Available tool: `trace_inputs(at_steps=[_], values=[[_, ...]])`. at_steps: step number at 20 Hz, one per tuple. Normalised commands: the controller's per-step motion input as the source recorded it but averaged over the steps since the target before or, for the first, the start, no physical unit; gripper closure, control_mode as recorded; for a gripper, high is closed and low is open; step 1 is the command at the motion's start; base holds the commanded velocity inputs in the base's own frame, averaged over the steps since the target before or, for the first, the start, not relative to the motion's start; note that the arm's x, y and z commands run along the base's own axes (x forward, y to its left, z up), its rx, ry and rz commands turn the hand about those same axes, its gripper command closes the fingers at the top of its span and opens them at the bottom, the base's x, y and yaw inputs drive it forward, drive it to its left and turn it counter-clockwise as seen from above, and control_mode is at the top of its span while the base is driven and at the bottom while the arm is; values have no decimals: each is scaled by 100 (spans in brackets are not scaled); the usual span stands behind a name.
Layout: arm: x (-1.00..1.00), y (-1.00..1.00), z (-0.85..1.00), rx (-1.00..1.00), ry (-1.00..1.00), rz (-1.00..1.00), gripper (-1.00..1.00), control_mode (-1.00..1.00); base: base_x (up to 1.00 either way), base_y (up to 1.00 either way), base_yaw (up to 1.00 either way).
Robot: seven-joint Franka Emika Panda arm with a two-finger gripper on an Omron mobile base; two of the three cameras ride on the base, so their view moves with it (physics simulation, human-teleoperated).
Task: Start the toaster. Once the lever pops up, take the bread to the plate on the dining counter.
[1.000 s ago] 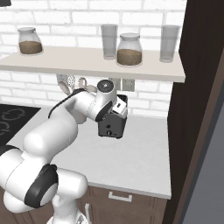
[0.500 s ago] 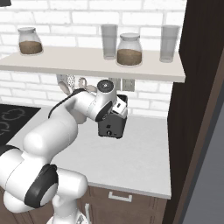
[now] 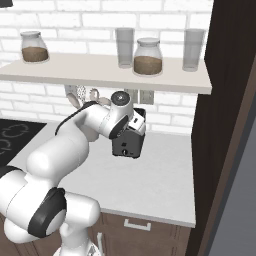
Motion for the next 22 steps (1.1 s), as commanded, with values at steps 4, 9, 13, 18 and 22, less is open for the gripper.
trace_inputs(at_steps=[4, 9, 13, 18, 22], values=[[0, 0, 0, 0, 0, 0, -100, -100, 0, 0, 0], [0, 0, 0, 0, 0, 0, -100, -100, 0, 0, 0], [0, 0, 0, 0, 0, 0, -100, -100, 0, 0, 0], [0, 0, 0, 0, 0, 0, -100, -100, 0, 0, 0], [0, 0, 0, 0, 0, 0, -100, -100, 0, 0, 0]])
